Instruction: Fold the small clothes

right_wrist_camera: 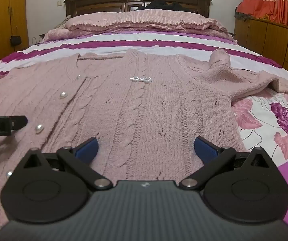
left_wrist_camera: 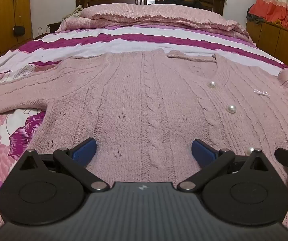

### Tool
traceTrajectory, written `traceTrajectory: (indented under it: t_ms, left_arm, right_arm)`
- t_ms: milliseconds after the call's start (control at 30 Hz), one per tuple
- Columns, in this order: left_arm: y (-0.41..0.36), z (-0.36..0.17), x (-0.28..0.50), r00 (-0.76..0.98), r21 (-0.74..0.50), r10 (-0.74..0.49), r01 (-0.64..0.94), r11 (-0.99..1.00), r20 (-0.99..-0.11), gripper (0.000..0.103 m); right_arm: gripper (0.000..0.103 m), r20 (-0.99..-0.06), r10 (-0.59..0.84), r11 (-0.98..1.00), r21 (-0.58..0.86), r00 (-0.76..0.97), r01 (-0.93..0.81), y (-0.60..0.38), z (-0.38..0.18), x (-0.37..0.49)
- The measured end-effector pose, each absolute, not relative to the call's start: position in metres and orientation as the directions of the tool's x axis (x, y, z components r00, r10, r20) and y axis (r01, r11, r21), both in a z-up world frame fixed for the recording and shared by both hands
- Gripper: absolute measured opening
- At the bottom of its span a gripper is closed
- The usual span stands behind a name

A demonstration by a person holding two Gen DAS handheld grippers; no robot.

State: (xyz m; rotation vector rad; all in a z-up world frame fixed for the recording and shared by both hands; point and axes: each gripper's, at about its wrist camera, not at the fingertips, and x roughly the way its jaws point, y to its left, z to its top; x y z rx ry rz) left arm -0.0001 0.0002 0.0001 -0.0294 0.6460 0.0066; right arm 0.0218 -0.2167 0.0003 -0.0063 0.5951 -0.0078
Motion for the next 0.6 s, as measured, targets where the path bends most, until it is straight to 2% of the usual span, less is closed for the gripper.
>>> traceTrajectory:
  t_ms: [600]
  left_arm:
    - [-0.0013, 0.0020, 0.0031, 0.798, -0.023, -0.002, -0.015, 1.000, -0.603, 0.103]
  right_arm:
    - [0.103, -0.561, -0.010, 1.000, -0.009, 0.828, 0.006, -0.2167, 0.0005, 0.0222]
